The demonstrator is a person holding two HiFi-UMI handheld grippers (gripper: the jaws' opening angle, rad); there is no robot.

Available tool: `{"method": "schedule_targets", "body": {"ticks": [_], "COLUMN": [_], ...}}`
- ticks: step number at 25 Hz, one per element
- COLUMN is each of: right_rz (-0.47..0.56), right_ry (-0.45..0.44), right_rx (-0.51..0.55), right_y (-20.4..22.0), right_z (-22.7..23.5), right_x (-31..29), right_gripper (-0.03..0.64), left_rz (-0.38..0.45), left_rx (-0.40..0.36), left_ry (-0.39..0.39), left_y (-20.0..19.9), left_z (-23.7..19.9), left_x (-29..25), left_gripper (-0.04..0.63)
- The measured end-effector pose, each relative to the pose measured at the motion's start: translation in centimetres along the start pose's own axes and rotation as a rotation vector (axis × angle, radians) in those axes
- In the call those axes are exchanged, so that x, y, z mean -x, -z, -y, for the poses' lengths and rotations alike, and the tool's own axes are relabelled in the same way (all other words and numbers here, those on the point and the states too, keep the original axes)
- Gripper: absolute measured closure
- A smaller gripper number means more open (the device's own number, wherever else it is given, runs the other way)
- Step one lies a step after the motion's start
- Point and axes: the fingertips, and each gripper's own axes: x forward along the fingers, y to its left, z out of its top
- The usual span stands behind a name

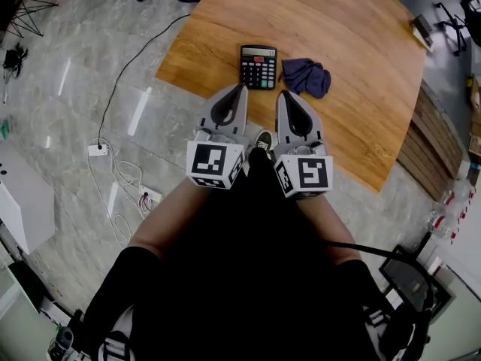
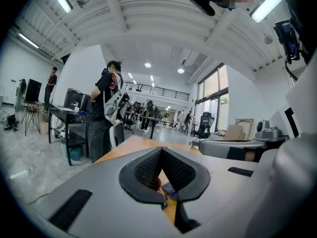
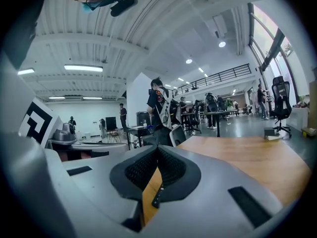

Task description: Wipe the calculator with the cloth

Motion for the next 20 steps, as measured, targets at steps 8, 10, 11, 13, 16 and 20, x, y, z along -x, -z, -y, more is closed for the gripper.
{"method": "schedule_targets", "body": {"ticks": [8,10,11,13,16,20], "right_rz": [-0.041,-0.054,-0.062,-0.078,-0.111,-0.16], "right_ry": [-0.066,-0.078,-0.082,-0.087,-0.09,-0.067], "right_rx": [-0.002,-0.001,-0.002,-0.007,-0.017,-0.031], "right_y": [1.4,1.9,2.1,2.8,4.4,6.8], "right_z": [3.7,4.5,4.9,5.5,6.1,6.9], "right_x": [-3.5,-4.2,-4.6,-5.5,-6.8,-8.6], "right_gripper": [0.603,0.603,0.601,0.603,0.603,0.601], "left_rz": [-0.06,-0.077,-0.087,-0.103,-0.138,-0.189], "left_rx": [-0.016,-0.024,-0.029,-0.031,-0.03,-0.029], "left_ry": [-0.047,-0.05,-0.053,-0.057,-0.053,-0.026], "left_y": [1.3,1.8,2.1,2.8,4.6,6.9], "left_z": [-0.1,0.2,0.2,0.0,-0.6,-1.5], "left_x": [-5.0,-6.0,-6.5,-7.4,-8.8,-10.5], "left_gripper": [0.596,0.596,0.597,0.597,0.597,0.596]}}
